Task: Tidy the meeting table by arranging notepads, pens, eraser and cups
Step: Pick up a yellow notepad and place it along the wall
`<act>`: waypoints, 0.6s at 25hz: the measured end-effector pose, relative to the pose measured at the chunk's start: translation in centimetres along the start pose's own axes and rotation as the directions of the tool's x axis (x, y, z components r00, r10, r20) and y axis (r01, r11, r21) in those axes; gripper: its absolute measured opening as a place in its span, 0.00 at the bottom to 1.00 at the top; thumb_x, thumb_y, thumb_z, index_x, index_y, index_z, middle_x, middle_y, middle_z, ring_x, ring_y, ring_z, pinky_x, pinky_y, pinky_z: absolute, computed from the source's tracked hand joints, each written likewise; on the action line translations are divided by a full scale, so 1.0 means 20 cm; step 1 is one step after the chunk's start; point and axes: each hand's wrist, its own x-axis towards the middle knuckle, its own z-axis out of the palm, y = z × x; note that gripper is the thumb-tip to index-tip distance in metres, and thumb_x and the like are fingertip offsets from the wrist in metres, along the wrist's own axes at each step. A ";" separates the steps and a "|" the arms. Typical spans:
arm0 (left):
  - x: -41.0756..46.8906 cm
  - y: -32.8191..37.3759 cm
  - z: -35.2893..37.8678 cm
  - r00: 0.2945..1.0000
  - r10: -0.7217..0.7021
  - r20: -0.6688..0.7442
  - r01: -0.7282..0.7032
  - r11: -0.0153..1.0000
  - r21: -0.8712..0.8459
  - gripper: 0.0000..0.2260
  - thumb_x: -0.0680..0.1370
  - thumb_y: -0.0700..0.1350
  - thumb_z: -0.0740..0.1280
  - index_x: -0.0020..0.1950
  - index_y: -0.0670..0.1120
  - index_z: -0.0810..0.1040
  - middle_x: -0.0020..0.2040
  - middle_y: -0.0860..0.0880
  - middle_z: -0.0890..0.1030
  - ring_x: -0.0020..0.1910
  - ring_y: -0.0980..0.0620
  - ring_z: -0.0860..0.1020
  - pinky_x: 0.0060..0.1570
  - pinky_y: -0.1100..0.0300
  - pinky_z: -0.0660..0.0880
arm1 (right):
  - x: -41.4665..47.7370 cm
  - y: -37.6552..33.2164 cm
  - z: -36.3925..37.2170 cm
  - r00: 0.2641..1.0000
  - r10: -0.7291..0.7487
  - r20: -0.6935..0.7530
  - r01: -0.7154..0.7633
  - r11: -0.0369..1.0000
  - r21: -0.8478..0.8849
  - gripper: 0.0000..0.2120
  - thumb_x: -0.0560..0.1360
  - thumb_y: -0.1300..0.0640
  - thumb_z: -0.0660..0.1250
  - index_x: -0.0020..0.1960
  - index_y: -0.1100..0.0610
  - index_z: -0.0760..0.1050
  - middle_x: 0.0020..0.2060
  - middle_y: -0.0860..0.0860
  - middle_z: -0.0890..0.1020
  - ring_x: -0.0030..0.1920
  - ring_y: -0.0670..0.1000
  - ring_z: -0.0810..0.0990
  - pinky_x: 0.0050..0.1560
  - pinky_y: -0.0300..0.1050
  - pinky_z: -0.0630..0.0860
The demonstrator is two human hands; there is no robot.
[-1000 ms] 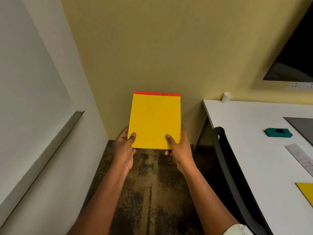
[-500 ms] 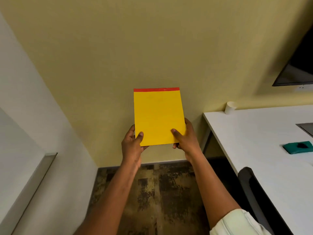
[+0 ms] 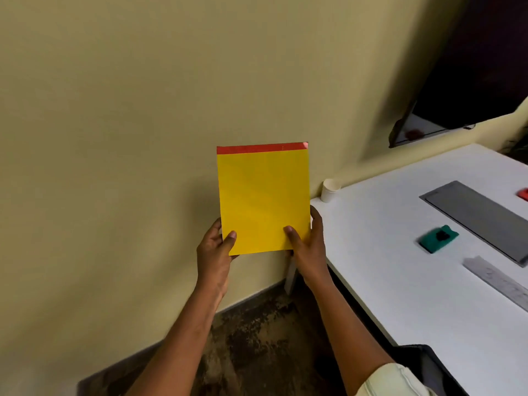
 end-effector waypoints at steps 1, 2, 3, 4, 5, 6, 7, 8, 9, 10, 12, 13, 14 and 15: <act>0.08 0.00 0.04 0.999 0.001 0.050 -0.003 1.000 0.024 0.18 0.78 0.36 0.63 0.67 0.49 0.73 0.57 0.49 0.81 0.55 0.50 0.79 0.46 0.55 0.77 | 0.05 0.00 -0.02 0.998 -0.010 -0.057 0.010 1.000 -0.009 0.25 0.78 0.51 0.65 0.64 0.30 0.56 0.57 0.30 0.70 0.49 0.35 0.79 0.36 0.40 0.80; 0.15 0.00 0.08 0.996 0.001 0.092 -0.005 0.999 0.052 0.19 0.78 0.36 0.64 0.67 0.48 0.73 0.57 0.48 0.82 0.55 0.49 0.79 0.48 0.53 0.78 | 0.09 0.00 -0.03 0.994 -0.010 -0.111 0.008 1.000 -0.020 0.25 0.78 0.51 0.65 0.65 0.31 0.56 0.59 0.32 0.70 0.53 0.38 0.78 0.39 0.42 0.81; 0.24 0.01 0.12 0.990 -0.006 0.140 -0.004 0.997 0.076 0.19 0.77 0.36 0.65 0.68 0.47 0.73 0.56 0.47 0.82 0.56 0.48 0.79 0.51 0.51 0.78 | 0.15 0.01 -0.04 0.985 -0.009 -0.171 0.002 0.999 -0.037 0.26 0.77 0.51 0.66 0.66 0.31 0.57 0.63 0.36 0.70 0.56 0.43 0.78 0.43 0.46 0.82; 0.32 0.03 0.15 0.983 -0.015 0.182 -0.003 0.995 0.098 0.20 0.77 0.36 0.66 0.68 0.46 0.73 0.56 0.45 0.82 0.56 0.48 0.79 0.55 0.49 0.77 | 0.20 0.01 -0.05 0.974 -0.008 -0.224 -0.003 0.999 -0.049 0.26 0.77 0.51 0.66 0.66 0.31 0.57 0.65 0.42 0.70 0.58 0.50 0.78 0.44 0.48 0.82; 0.41 0.04 0.18 0.975 -0.025 0.220 -0.002 0.993 0.118 0.21 0.76 0.35 0.66 0.69 0.45 0.72 0.56 0.43 0.82 0.57 0.47 0.79 0.58 0.47 0.76 | 0.25 0.01 -0.05 0.962 -0.009 -0.274 -0.004 0.999 -0.047 0.27 0.77 0.51 0.66 0.65 0.30 0.57 0.66 0.45 0.70 0.57 0.54 0.77 0.41 0.46 0.82; 0.49 0.05 0.21 0.966 -0.037 0.255 0.002 0.991 0.137 0.22 0.76 0.36 0.67 0.69 0.44 0.72 0.57 0.42 0.81 0.58 0.48 0.78 0.61 0.47 0.75 | 0.30 0.01 -0.05 0.947 -0.009 -0.320 -0.004 0.999 -0.040 0.27 0.77 0.51 0.66 0.65 0.29 0.57 0.66 0.47 0.69 0.57 0.56 0.77 0.39 0.43 0.81; 0.57 0.06 0.25 0.956 -0.053 0.289 0.008 0.988 0.153 0.22 0.76 0.36 0.67 0.70 0.44 0.71 0.59 0.42 0.81 0.58 0.49 0.78 0.61 0.47 0.74 | 0.33 0.02 -0.04 0.931 -0.007 -0.364 -0.004 1.000 -0.030 0.27 0.77 0.51 0.67 0.65 0.29 0.57 0.66 0.48 0.69 0.57 0.58 0.77 0.37 0.41 0.80; 0.63 0.07 0.28 0.943 -0.065 0.326 0.011 0.986 0.167 0.22 0.76 0.36 0.68 0.70 0.44 0.71 0.59 0.44 0.81 0.57 0.51 0.79 0.61 0.49 0.75 | 0.37 0.02 -0.04 0.913 0.001 -0.408 -0.009 1.000 -0.017 0.27 0.77 0.51 0.67 0.66 0.31 0.57 0.66 0.50 0.70 0.56 0.62 0.77 0.36 0.40 0.80; 0.69 0.07 0.32 0.929 -0.072 0.364 0.006 0.983 0.181 0.22 0.76 0.36 0.67 0.70 0.45 0.71 0.59 0.46 0.81 0.55 0.54 0.80 0.60 0.50 0.75 | 0.39 0.04 -0.04 0.893 0.013 -0.450 -0.018 1.000 -0.008 0.27 0.76 0.50 0.67 0.67 0.33 0.57 0.66 0.51 0.70 0.55 0.64 0.77 0.36 0.39 0.79; 0.73 0.07 0.36 0.916 -0.079 0.393 0.000 0.980 0.197 0.22 0.76 0.36 0.67 0.69 0.45 0.71 0.58 0.47 0.81 0.54 0.54 0.80 0.59 0.51 0.75 | 0.40 0.05 -0.04 0.875 0.026 -0.484 -0.035 0.999 -0.009 0.27 0.76 0.50 0.67 0.68 0.34 0.57 0.66 0.52 0.70 0.55 0.66 0.77 0.36 0.40 0.79; 0.80 0.05 0.43 0.890 -0.115 0.441 0.013 0.974 0.228 0.22 0.76 0.36 0.67 0.69 0.45 0.71 0.60 0.45 0.80 0.57 0.50 0.79 0.60 0.48 0.75 | 0.42 0.08 -0.06 0.839 0.039 -0.543 -0.062 0.998 -0.024 0.26 0.77 0.49 0.66 0.68 0.35 0.57 0.65 0.52 0.70 0.51 0.65 0.79 0.35 0.40 0.79; 0.83 0.03 0.48 0.874 -0.137 0.465 0.025 0.971 0.239 0.22 0.76 0.36 0.68 0.69 0.44 0.71 0.61 0.43 0.79 0.58 0.48 0.78 0.60 0.49 0.75 | 0.42 0.08 -0.07 0.819 0.042 -0.573 -0.066 0.998 -0.020 0.25 0.77 0.50 0.66 0.68 0.35 0.58 0.64 0.52 0.71 0.46 0.62 0.80 0.33 0.39 0.78; 0.85 0.02 0.52 0.858 -0.156 0.489 0.029 0.966 0.256 0.22 0.76 0.37 0.68 0.69 0.44 0.71 0.61 0.43 0.79 0.58 0.48 0.78 0.59 0.51 0.76 | 0.43 0.09 -0.09 0.799 0.047 -0.600 -0.067 0.998 -0.010 0.25 0.77 0.50 0.66 0.67 0.34 0.58 0.63 0.51 0.71 0.41 0.59 0.81 0.31 0.39 0.77; 0.87 0.00 0.57 0.841 -0.169 0.514 0.024 0.960 0.278 0.21 0.76 0.37 0.68 0.69 0.44 0.72 0.61 0.44 0.79 0.57 0.49 0.78 0.56 0.55 0.77 | 0.44 0.10 -0.12 0.779 0.059 -0.624 -0.074 0.997 0.002 0.24 0.78 0.50 0.65 0.67 0.34 0.58 0.62 0.51 0.72 0.37 0.56 0.81 0.30 0.38 0.76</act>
